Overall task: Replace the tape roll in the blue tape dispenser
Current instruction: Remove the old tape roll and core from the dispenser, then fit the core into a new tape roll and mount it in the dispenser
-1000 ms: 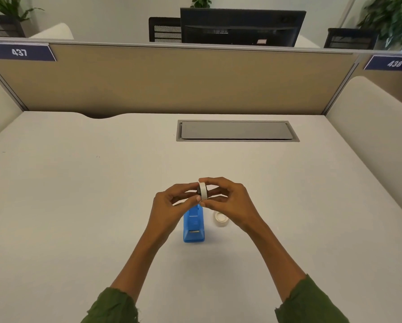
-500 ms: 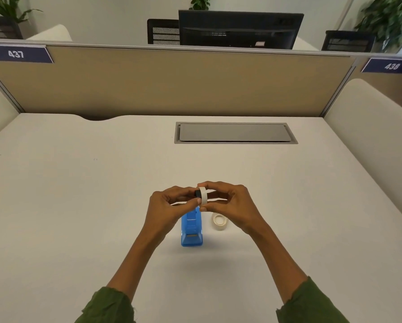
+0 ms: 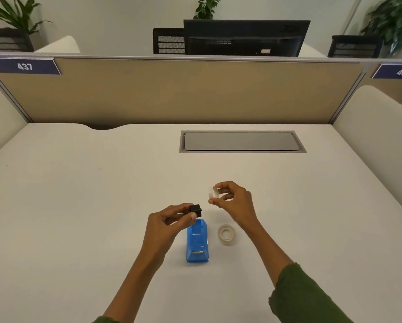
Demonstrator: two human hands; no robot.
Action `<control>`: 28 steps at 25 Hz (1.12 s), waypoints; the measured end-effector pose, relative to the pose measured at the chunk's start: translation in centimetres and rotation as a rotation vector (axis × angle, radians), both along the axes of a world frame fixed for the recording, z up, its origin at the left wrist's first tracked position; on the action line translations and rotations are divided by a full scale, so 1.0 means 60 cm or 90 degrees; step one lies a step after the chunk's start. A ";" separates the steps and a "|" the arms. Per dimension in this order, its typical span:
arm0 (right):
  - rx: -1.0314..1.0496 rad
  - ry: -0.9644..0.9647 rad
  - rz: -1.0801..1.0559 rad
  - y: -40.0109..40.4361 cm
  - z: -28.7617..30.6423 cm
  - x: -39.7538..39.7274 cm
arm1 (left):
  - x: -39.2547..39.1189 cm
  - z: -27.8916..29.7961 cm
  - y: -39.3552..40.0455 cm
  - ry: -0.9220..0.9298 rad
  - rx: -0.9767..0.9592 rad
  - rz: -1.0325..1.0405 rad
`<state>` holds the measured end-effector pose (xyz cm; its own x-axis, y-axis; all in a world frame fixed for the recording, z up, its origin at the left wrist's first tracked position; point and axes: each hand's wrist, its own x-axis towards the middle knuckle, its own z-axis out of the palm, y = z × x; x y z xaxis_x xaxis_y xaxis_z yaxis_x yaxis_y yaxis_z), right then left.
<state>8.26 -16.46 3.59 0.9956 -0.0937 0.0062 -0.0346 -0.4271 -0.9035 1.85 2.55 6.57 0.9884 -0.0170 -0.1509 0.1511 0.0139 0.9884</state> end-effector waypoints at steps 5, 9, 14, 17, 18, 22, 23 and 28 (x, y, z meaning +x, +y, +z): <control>-0.176 0.050 0.069 0.026 -0.070 0.061 | 0.010 -0.014 0.009 0.025 -0.004 0.028; -0.201 0.077 0.106 0.032 -0.096 0.076 | 0.021 -0.023 0.013 0.038 -0.004 0.032; -0.046 0.095 0.052 -0.013 -0.061 0.058 | 0.024 -0.025 0.005 0.044 -0.031 0.017; -0.084 0.121 0.077 -0.056 -0.052 0.004 | 0.020 -0.024 -0.002 0.045 -0.031 0.013; -0.126 0.132 0.121 -0.062 -0.054 -0.019 | 0.018 -0.022 -0.005 0.043 -0.034 0.007; -0.270 0.153 0.227 -0.050 -0.078 -0.080 | 0.012 -0.018 -0.011 0.032 -0.067 0.013; -0.278 0.143 0.220 -0.046 -0.081 -0.086 | 0.009 -0.016 -0.013 0.028 -0.066 0.008; -0.044 0.097 0.089 -0.047 -0.050 -0.108 | -0.008 -0.001 -0.021 0.006 -0.056 -0.019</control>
<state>1.75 -19.29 0.56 0.9887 0.0405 -0.1440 -0.1050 -0.4981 -0.8607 1.37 1.30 6.52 0.9857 -0.0599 -0.1575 0.1627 0.0960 0.9820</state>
